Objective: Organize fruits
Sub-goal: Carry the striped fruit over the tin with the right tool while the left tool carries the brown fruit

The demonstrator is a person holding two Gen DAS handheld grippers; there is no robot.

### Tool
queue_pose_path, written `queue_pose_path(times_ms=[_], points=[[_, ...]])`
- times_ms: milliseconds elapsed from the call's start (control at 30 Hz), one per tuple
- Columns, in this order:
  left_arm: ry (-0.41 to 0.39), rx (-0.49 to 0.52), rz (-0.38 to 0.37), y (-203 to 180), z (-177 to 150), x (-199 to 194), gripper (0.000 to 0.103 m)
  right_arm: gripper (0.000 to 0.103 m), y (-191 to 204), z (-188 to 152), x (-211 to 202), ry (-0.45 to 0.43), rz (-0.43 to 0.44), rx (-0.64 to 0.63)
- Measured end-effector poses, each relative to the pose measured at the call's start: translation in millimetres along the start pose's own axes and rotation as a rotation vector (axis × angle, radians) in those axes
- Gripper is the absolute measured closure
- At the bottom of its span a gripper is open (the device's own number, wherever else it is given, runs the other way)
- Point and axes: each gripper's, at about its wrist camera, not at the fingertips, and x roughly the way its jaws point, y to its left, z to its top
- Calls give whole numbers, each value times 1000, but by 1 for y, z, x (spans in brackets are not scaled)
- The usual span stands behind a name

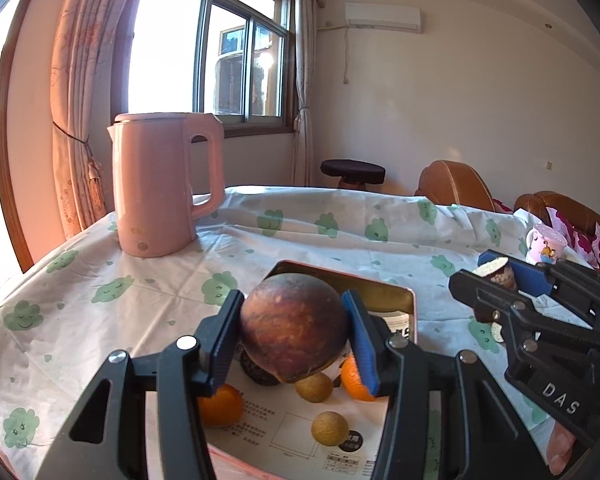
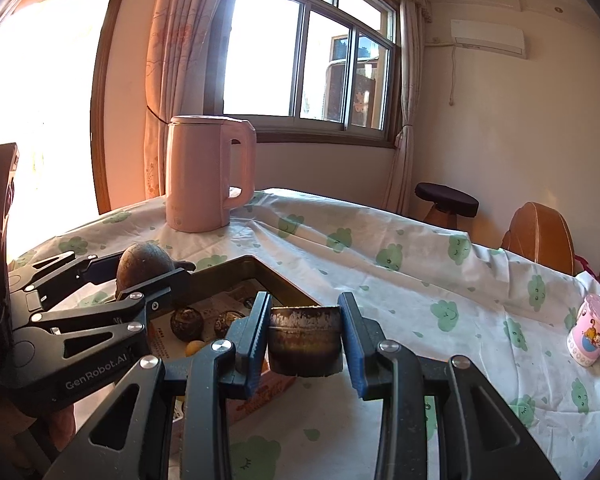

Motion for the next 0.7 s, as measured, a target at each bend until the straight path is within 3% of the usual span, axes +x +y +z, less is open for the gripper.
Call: queue_pose_path(times_ms=[700], points=[[37,-39,41,32,-3,12,51,67,34,2,21,32,48,-34]])
